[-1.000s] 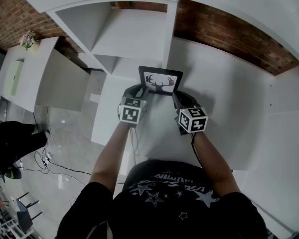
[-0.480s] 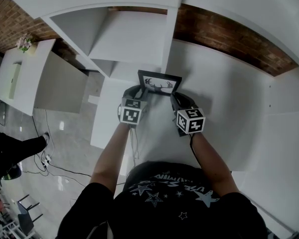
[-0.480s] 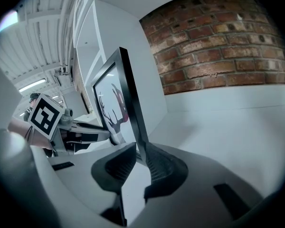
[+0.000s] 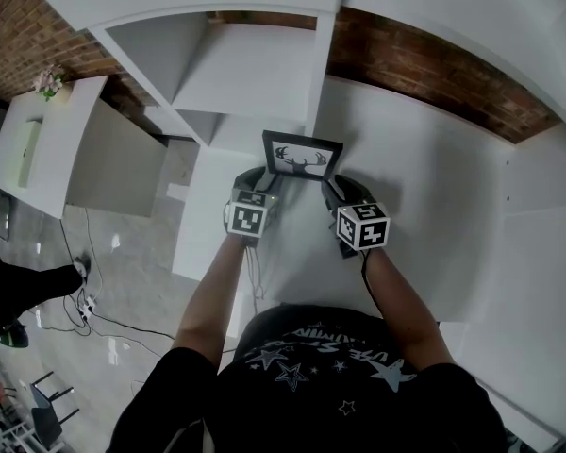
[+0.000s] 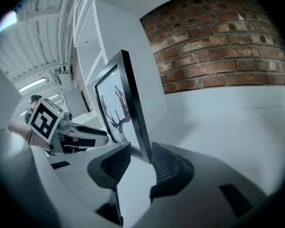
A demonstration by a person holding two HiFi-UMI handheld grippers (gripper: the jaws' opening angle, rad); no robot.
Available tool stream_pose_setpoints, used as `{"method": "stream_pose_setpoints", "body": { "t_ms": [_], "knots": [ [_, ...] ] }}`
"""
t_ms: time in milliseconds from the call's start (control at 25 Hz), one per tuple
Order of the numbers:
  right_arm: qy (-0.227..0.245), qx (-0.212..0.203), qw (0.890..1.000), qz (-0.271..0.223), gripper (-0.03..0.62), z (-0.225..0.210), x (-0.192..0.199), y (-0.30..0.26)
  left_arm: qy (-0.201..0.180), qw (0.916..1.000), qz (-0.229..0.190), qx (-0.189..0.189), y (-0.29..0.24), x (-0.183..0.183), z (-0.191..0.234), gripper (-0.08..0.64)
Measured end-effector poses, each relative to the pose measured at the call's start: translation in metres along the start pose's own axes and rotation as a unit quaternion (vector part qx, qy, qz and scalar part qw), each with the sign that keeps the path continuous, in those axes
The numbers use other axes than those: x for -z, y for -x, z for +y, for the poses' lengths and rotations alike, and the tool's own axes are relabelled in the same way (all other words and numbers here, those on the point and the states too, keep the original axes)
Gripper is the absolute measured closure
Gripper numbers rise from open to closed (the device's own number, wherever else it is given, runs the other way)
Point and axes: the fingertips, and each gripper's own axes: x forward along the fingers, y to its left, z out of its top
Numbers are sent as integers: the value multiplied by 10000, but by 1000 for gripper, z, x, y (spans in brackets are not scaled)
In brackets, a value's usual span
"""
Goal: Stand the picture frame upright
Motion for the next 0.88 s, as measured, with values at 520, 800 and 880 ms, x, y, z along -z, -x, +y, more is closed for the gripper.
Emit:
{"method": "stream_pose_setpoints", "body": {
  "t_ms": [520, 800, 880],
  "knots": [
    [35, 365, 9993, -124, 465, 21, 21, 63, 113, 9985, -461, 265, 65, 27, -47, 422],
    [47, 709, 9973, -209, 465, 35, 50, 107, 60, 9966, -681, 467, 100, 36, -69, 422],
    [58, 834, 9963, -217, 464, 33, 58, 121, 67, 9956, -742, 574, 104, 39, -78, 422]
  ]
}}
